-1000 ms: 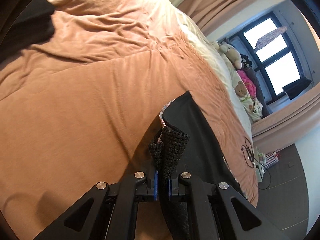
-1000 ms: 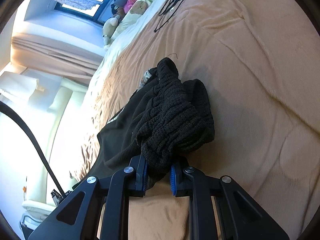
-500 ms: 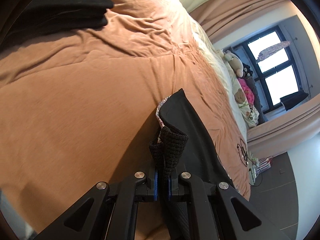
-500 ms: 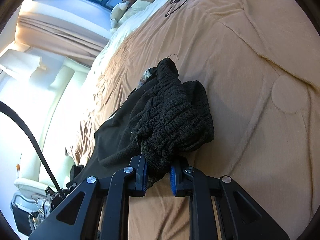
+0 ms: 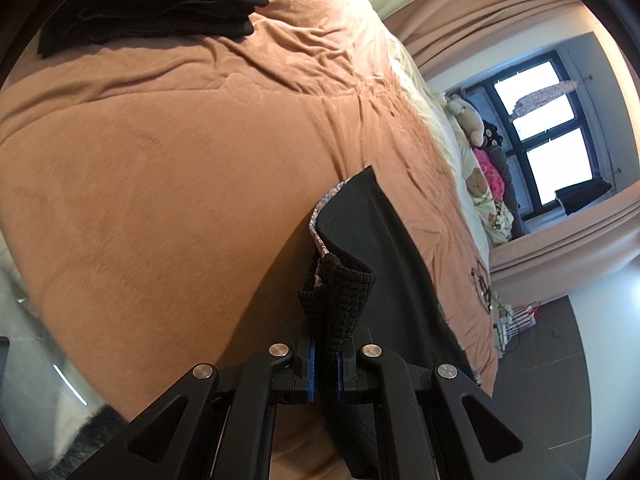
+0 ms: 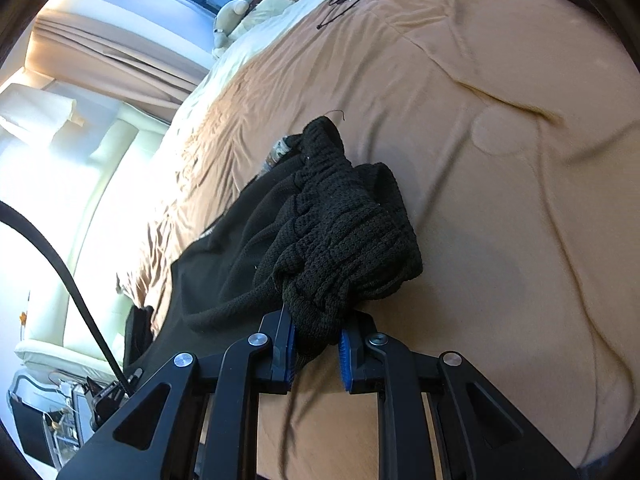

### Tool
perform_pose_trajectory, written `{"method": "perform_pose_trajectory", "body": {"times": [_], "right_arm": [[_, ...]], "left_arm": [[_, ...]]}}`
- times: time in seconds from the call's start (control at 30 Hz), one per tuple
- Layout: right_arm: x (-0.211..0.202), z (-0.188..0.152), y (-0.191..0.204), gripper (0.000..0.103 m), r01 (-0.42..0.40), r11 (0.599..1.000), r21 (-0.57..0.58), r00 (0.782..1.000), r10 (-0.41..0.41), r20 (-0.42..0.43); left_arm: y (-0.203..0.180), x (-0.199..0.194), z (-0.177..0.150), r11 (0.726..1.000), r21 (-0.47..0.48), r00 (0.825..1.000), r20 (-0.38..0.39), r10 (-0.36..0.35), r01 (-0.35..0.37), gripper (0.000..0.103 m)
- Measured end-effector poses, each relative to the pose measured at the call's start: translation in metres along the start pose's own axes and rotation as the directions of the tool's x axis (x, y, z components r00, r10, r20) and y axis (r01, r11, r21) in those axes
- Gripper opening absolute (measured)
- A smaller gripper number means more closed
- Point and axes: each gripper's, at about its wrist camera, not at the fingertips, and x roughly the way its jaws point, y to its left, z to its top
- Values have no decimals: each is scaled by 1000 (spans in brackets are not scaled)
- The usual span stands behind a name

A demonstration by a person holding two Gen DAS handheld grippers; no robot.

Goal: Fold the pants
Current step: 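Open both grippers and press the folded shorts flat on the duvet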

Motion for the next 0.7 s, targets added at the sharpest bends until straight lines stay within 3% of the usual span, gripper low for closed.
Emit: {"method": "perform_pose_trajectory", "body": {"times": [0.1,0.2,0.23,0.27,0.33,0.37,0.7], "right_arm": [[-3,-6,0,15,32,999,0,999,-32,-20],[-8,-10,2,24,98,995,-21,995,-99,-23],[-14,-11,3,28,125,992,-34,992,-126,-10],[-21,-12,2,41,137,990,-41,991,-137,4],[-37,-9,6,60,145,988,-59,988,-141,58],[-43,-8,9,66,155,985,-73,986,-149,78],[-24,12,39,67,202,951,-235,979,-188,83]], "left_arm": [[8,7,-5,1000,1,999,-41,24,-24,8],[17,9,-9,999,3,996,-76,35,-35,14],[20,8,-10,999,7,996,-85,40,-40,26],[22,7,-10,999,12,995,-86,41,-40,43],[22,2,-12,998,40,996,-74,47,-44,57],[21,0,-12,997,56,996,-69,52,-48,58],[-5,-11,0,974,212,994,-57,96,-82,59]]}}
